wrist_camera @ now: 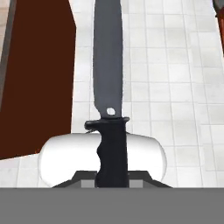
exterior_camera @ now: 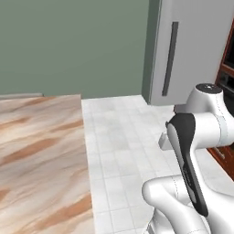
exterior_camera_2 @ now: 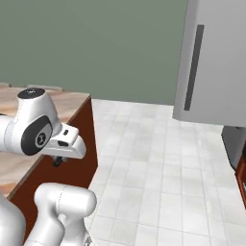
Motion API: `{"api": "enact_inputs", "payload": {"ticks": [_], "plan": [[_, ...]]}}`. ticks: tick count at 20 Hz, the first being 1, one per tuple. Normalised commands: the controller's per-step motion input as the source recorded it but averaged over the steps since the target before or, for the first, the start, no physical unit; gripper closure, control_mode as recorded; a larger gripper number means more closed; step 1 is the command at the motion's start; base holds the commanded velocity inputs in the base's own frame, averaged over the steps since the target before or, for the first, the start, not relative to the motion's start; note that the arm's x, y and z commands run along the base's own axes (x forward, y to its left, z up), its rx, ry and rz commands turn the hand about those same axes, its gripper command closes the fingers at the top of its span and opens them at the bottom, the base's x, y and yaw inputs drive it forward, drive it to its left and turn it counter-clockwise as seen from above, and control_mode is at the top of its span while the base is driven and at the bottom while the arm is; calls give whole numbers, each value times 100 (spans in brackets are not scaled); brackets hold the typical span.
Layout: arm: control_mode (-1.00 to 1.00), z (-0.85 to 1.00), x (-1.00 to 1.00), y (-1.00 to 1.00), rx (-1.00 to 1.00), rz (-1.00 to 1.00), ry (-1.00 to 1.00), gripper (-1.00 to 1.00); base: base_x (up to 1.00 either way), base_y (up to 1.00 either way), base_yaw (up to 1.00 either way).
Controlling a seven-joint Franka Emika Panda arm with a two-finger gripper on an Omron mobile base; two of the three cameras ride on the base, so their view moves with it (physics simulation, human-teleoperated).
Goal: Retrieve the butter from the fridge and place it on a plate on the dining table. Then retrieve the butter knife by the fridge and place it near the plate.
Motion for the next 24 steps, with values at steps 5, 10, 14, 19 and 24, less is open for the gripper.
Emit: {"api": "enact_inputs", "payload": {"ticks": [5, 10, 14, 19, 24], "plan": [[100, 0, 0, 0, 0, 0, 0, 100, 100, -4, 0], [100, 0, 0, 0, 0, 0, 0, 100, 100, 0, 0], [100, 0, 0, 0, 0, 0, 0, 100, 100, 0, 0], [100, 0, 0, 0, 0, 0, 0, 100, 100, 0, -2], [100, 0, 0, 0, 0, 0, 0, 100, 100, 0, 0]]}}
